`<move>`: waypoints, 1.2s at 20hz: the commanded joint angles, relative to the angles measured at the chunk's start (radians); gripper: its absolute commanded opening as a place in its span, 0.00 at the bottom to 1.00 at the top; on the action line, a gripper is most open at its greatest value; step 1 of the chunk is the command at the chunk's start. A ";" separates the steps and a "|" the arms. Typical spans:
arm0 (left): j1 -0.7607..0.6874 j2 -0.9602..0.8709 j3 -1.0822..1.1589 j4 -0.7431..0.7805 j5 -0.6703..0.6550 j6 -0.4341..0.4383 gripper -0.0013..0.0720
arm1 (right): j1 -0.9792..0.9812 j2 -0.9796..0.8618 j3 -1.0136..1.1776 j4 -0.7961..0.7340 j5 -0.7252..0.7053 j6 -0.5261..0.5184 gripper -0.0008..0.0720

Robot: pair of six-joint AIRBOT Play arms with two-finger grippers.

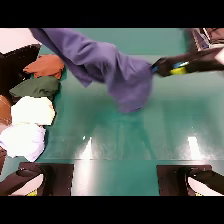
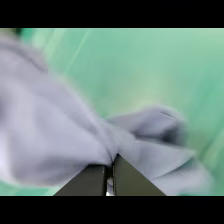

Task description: Fold the shirts.

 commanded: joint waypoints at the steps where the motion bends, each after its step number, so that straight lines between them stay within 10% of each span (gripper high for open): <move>1: 0.001 0.170 0.026 -0.085 0.010 0.000 0.05 | -0.068 0.151 0.156 -0.103 0.125 0.004 0.03; 7: 0.001 0.161 -0.006 -0.117 -0.084 -0.002 0.05 | -0.067 0.136 0.232 -0.119 0.223 0.034 0.03; 14: 0.001 0.067 -0.575 -0.048 -0.075 0.025 0.05 | 0.064 -0.262 0.232 -0.122 0.272 0.034 0.04; 17: 0.001 0.042 -0.705 0.139 0.020 -0.008 0.05 | 0.075 -0.423 0.232 -0.122 0.221 0.012 0.56; 24: 0.001 0.033 -0.706 0.240 0.026 -0.028 0.05 | -0.122 -0.462 0.142 -0.122 0.322 -0.025 0.56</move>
